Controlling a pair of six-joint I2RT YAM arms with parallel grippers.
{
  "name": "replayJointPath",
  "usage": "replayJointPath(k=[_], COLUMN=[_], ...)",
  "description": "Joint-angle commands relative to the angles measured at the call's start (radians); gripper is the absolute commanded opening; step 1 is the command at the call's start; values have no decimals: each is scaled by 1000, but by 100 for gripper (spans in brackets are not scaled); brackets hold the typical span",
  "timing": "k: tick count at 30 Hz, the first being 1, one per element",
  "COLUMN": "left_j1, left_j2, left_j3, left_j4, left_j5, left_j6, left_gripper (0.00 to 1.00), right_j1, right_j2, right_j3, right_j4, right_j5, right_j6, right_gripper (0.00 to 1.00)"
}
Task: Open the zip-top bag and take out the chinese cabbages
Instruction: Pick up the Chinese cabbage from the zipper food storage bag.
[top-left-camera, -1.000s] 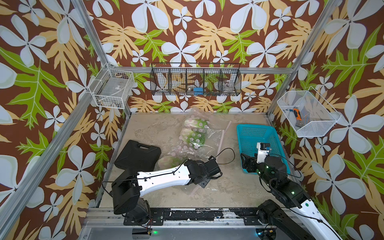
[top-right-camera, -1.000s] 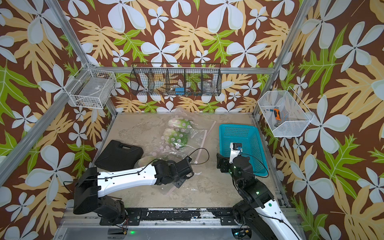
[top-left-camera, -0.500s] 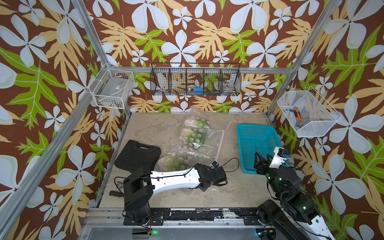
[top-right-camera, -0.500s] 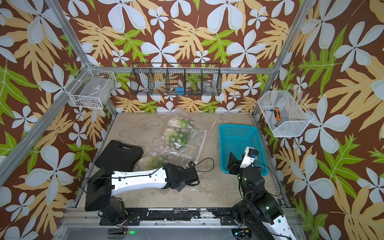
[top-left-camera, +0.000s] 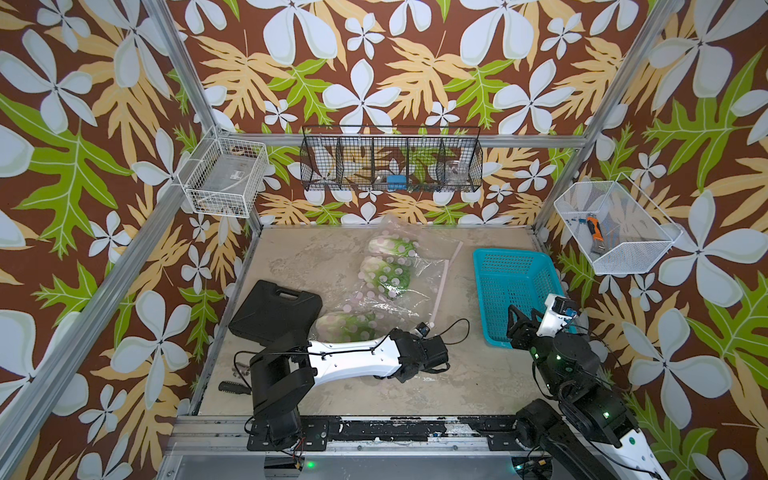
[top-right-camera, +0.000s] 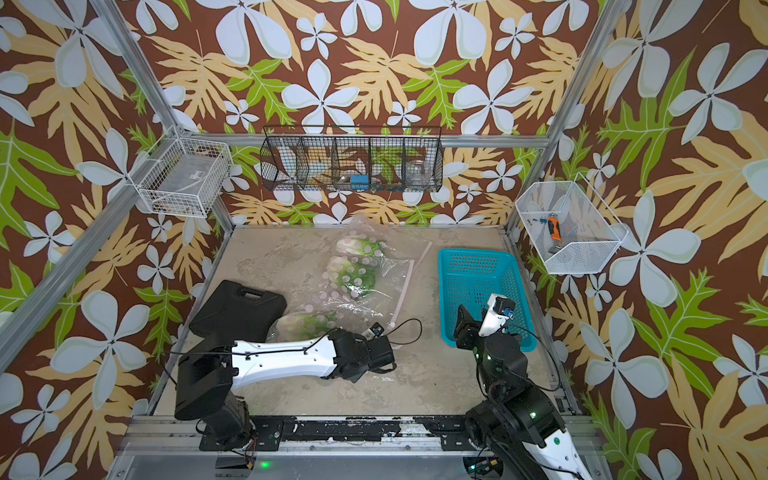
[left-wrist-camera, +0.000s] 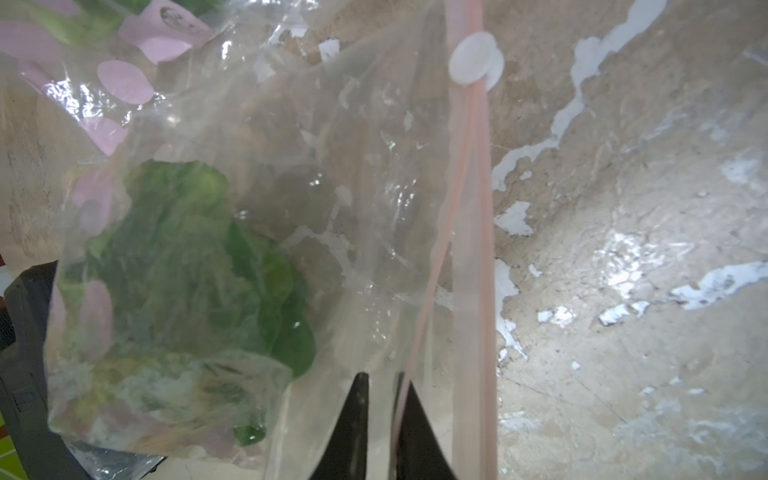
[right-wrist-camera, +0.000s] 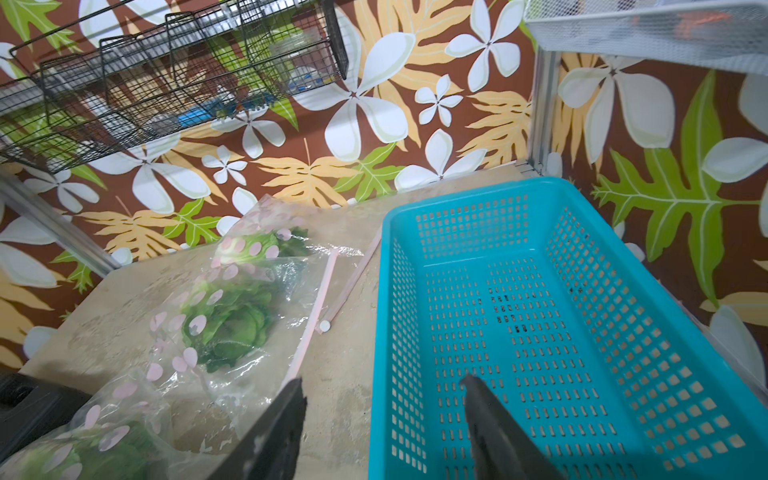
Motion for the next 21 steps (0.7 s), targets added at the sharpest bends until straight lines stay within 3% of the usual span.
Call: replayJointPath(k=[1, 3, 11, 15, 19, 21], left_j1=[22, 39, 55, 55, 57, 58], left_j2=[-50, -87, -236, -333, -439, -487], left_j3=[-21, -42, -163, -228, -295, -324], left_j4=[64, 102, 261, 356, 452, 490], left_j5=[14, 25, -32, -59, -64, -62], left_j6=[-43, -60, -138, -185, -214, -222], left_gripper=[8, 0, 0, 0, 0, 0], right_j1=[0, 0, 0, 0, 7, 60], right_j2=[5, 9, 159, 245, 309, 346], right_j3=[13, 16, 75, 39, -70, -88], right_j4=[27, 50, 156, 278, 488, 560], right_j5=[-94, -149, -509, -700, -865, -880], right_j6=[-8, -9, 51, 152, 355, 393], right_gripper=[60, 58, 57, 44, 33, 32])
